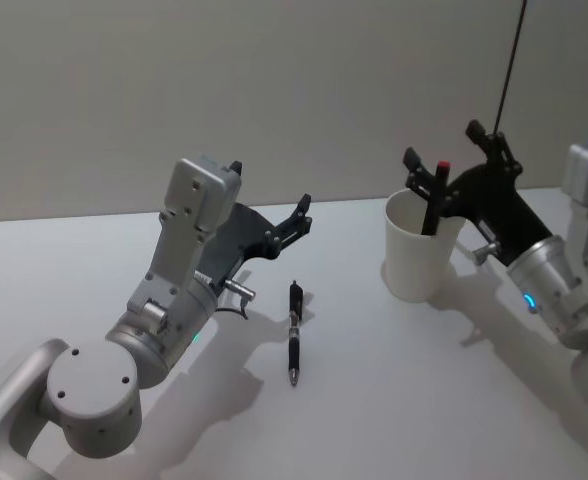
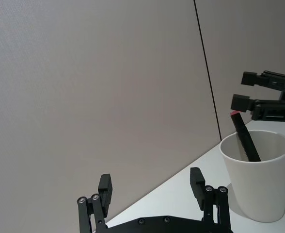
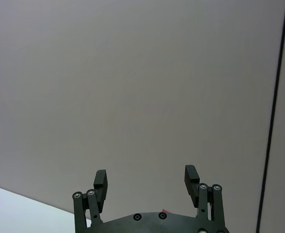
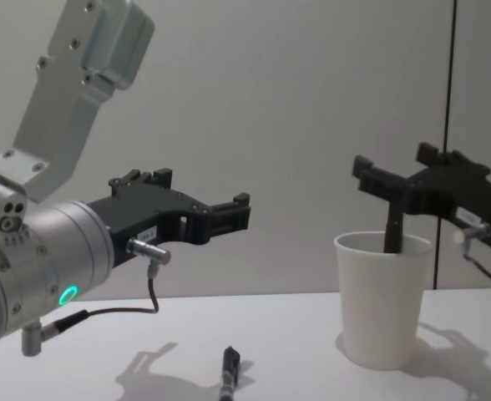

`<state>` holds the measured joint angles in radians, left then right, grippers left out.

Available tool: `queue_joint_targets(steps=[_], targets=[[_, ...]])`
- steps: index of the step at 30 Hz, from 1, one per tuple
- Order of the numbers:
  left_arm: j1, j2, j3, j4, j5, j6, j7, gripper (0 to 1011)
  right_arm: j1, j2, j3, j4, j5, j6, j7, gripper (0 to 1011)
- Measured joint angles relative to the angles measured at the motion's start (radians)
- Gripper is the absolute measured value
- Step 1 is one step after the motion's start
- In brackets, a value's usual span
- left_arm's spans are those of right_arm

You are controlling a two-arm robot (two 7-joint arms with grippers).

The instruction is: Place the pen into the pen holder.

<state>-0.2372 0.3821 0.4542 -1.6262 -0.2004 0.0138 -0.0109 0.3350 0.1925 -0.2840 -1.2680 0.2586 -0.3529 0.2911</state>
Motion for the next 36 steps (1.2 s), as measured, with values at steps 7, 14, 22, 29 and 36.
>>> queue_joint_targets(steps=[7, 14, 22, 29, 36], targets=[[0.0, 0.0, 0.0, 0.0, 0.0, 0.0, 0.0, 1001, -0.066, 0.034, 0.014, -0.093, 0.04, 0.042, -0.038, 1002], [0.0, 0.0, 0.0, 0.0, 0.0, 0.0, 0.0, 1001, -0.103, 0.051, 0.021, -0.144, 0.06, 0.062, -0.062, 1001], [0.0, 0.0, 0.0, 0.0, 0.0, 0.0, 0.0, 1001, -0.123, 0.059, 0.024, -0.172, 0.059, 0.088, -0.075, 1002], [0.0, 0.0, 0.0, 0.0, 0.0, 0.0, 0.0, 1001, -0.183, 0.082, 0.034, -0.26, 0.051, 0.168, -0.114, 1001], [0.0, 0.0, 0.0, 0.0, 0.0, 0.0, 0.0, 1001, -0.247, 0.106, 0.043, -0.351, 0.042, 0.251, -0.157, 1002]])
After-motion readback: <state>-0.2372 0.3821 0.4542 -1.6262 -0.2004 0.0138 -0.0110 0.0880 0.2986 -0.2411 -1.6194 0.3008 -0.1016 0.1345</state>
